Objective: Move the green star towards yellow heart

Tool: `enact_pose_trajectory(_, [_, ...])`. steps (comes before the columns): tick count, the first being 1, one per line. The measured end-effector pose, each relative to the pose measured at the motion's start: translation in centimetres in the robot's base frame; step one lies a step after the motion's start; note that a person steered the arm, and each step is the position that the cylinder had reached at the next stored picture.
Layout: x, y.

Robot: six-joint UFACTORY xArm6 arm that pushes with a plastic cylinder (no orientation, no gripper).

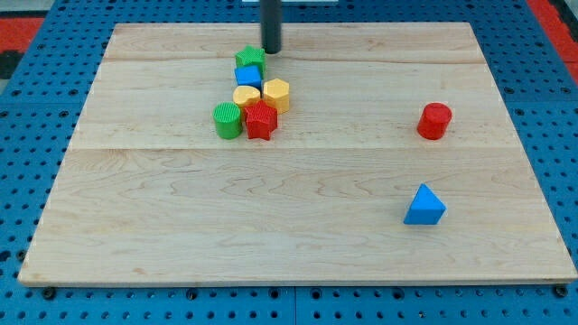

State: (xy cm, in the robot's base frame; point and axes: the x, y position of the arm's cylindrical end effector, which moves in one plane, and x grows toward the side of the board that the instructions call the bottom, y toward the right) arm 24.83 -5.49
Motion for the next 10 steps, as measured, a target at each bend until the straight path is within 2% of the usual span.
enact_pose_trajectory(1, [-0.1,-4.6])
enact_pose_trajectory(3, [-0.2,-8.2])
enact_pose_trajectory(4, [-0.1,-8.2])
enact_pose_trajectory(5, [-2.3,-3.5])
enact_pose_trajectory(6, [-0.5,3.4])
enact_pose_trajectory(7, [1.1,4.3])
enact_pose_trajectory(8, [0.5,-3.9])
enact_pose_trajectory(9, [0.2,-7.8])
enact_pose_trajectory(10, [-2.3,-3.7])
